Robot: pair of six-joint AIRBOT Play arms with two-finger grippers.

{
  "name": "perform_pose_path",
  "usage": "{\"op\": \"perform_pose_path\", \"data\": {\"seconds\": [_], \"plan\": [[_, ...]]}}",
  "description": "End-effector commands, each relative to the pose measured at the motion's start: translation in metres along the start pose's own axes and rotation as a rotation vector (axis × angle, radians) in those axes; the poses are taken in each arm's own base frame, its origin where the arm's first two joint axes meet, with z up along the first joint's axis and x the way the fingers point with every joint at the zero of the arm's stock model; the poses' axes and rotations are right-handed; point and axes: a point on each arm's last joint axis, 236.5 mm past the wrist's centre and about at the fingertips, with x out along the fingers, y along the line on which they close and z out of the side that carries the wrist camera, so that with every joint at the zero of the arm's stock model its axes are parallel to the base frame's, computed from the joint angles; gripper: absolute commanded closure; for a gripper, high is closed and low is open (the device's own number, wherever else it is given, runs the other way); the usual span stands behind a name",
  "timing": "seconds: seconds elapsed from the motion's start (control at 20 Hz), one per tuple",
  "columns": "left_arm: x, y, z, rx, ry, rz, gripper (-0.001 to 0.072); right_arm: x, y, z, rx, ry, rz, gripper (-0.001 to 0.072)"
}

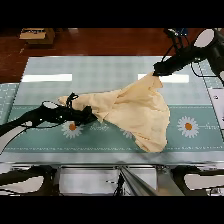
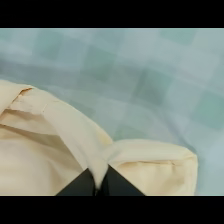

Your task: Fold the shirts.

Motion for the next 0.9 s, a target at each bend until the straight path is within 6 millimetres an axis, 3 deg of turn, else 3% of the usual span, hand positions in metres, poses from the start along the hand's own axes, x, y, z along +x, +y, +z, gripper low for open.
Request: {"op": "perform_pose_path", "data": {"seconds": [0.0, 0.1, 0.25, 0.35, 0.45, 0.55, 0.65, 0.85], "plan": [[-0.023, -0.041, 0.01, 0.106, -0.031, -0.088, 0.0692, 0.0, -0.004, -0.003, -0.004, 0.013, -0.015, 0.0673], [-0.051, -0.083, 0.024, 0.214, -0.112, -0.147, 0.0693, 0.0, -0.004, -0.003, -0.005, 0.014, -0.016, 0.0673], [-0.116, -0.166, 0.041, 0.432, -0.279, -0.253, 0.0693, -0.001, -0.002, -0.004, -0.003, 0.017, -0.009, 0.0673], [-0.177, -0.224, 0.048, 0.567, -0.431, -0.321, 0.0692, -0.01, 0.003, -0.001, -0.009, -0.005, -0.006, 0.0673], [-0.243, -0.273, 0.052, 0.668, -0.603, -0.375, 0.0693, -0.033, 0.009, 0.01, -0.029, -0.077, -0.023, 0.0673], [-0.304, -0.307, 0.047, 0.749, -0.739, -0.413, 0.0693, -0.071, 0.019, 0.022, -0.059, -0.179, -0.048, 0.0673], [-0.355, -0.331, 0.038, 0.816, -0.858, -0.431, 0.0693, -0.12, 0.035, 0.032, -0.097, -0.31, -0.074, 0.0673], [-0.427, -0.348, 0.014, 0.932, -1.049, -0.349, 0.0693, -0.261, 0.086, 0.039, -0.201, -0.664, -0.134, 0.0673]]}}
